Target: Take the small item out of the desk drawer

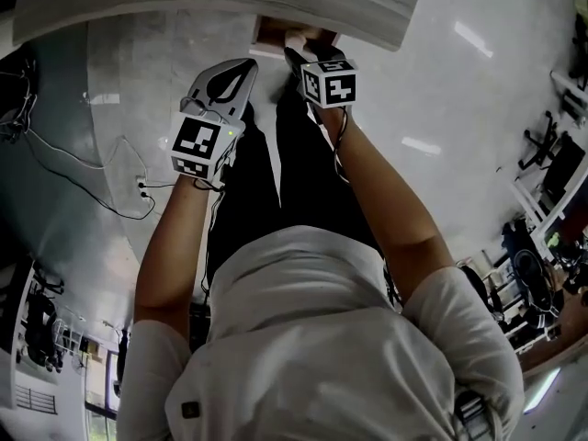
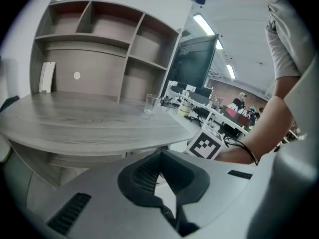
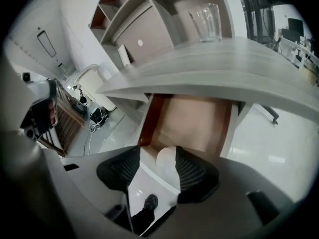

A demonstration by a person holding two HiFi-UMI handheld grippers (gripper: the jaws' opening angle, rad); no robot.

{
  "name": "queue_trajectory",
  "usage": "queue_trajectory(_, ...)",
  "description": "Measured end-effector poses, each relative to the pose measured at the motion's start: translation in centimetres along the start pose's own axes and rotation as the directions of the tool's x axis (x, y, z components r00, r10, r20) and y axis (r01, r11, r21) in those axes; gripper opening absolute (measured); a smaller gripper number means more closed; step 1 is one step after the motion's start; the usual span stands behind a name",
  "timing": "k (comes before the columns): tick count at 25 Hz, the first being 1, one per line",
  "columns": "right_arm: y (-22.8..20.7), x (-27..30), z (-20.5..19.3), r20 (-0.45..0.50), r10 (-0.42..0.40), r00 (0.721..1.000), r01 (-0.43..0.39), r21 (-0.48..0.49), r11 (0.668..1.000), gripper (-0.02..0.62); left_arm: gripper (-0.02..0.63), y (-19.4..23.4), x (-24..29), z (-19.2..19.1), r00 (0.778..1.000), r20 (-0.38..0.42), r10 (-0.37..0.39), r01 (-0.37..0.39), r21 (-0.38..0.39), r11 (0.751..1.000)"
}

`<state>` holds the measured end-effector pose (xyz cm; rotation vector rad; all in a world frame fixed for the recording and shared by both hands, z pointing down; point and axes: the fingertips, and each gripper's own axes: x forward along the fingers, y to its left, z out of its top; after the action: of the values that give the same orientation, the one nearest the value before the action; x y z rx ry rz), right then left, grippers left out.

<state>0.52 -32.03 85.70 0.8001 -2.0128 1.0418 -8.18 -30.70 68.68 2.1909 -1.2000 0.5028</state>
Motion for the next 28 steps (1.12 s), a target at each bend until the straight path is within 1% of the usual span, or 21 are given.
queue_trajectory(3,-0.9,1.9,-0.3,-0.035,-0.016,0.999,0.017,0.016,1.0,0.233,0.015,0.9,0.6,-0.5,1.0,-0.002,0.006,-0.006,-0.037,0.999)
queue_trajectory(10,-2.1,4.1,-2.0,-0.106,-0.045,0.993,0.049,0.028,0.998,0.236,0.015,0.9,2.2,-1.9,1.0,-0.026,-0.006,0.004,-0.049,0.999)
queue_trajectory(13,-2.2,4.7,-2.3,-0.117,-0.045,0.992,0.05,0.038,0.998,0.238,0.015,0.7,2.6,-2.4,0.999,-0.032,-0.017,0.016,-0.05,0.999)
queue_trajectory(18,-2.2,5.5,-2.4,-0.131,-0.046,0.99,0.052,0.043,0.998,0.236,0.015,0.8,2.8,-3.4,0.998,-0.056,-0.016,0.012,-0.075,0.997)
queue_trajectory(21,-2.3,5.8,-2.6,-0.155,-0.065,0.986,0.071,0.033,0.997,0.235,0.015,0.8,2.9,-3.7,0.998,-0.055,-0.016,0.012,-0.082,0.997)
queue_trajectory(24,-2.6,5.7,-2.8,-0.181,-0.089,0.979,0.093,0.016,0.996,0.198,0.015,0.4,3.0,-3.7,0.998,-0.054,-0.017,0.013,-0.085,0.996)
queue_trajectory(28,-3.0,5.6,-2.8,-0.19,-0.093,0.977,0.097,0.008,0.995,0.184,0.015,0.0,3.1,-3.6,0.999,-0.051,-0.019,0.015,-0.082,0.997)
